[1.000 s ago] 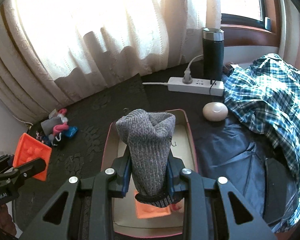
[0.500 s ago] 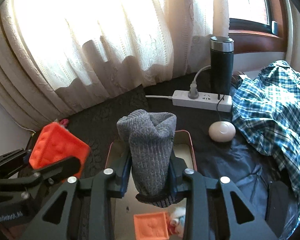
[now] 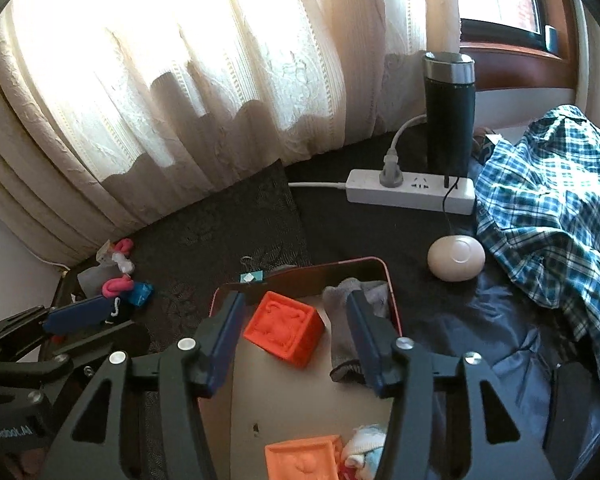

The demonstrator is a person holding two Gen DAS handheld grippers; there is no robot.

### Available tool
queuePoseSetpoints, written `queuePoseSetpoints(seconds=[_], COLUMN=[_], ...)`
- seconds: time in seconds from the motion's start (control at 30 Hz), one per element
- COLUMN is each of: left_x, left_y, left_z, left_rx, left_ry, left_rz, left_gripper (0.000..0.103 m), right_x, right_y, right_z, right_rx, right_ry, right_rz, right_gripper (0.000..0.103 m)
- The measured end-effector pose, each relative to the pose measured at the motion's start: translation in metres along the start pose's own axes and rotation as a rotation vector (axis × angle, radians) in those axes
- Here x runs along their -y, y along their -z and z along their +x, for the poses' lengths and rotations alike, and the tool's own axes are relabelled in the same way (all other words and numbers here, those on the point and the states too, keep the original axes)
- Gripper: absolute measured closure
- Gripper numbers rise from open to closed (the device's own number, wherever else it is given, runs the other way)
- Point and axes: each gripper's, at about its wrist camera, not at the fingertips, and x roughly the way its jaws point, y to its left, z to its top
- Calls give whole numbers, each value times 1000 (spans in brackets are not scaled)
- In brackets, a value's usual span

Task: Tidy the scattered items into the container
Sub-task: 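Withdraw both grippers from the box back toward the toys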

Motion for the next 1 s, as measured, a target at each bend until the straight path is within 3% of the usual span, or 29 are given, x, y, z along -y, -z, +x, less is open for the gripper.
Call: queuePoseSetpoints(seconds=[0.47,1.0], left_x=[-29,-85], left_y=[22,76], left_z=[-20,-53], left_rx=[5,-21], left_ry=[-41,-110], left_rz=[-79,-173], left_gripper=[33,27], right_x=[-18,-63], right_y=[12,46], right_z=[-16,-21], right_rx=[2,-25], right_ry=[11,-18], right_rz=[-33,-68], right_gripper=[46,42])
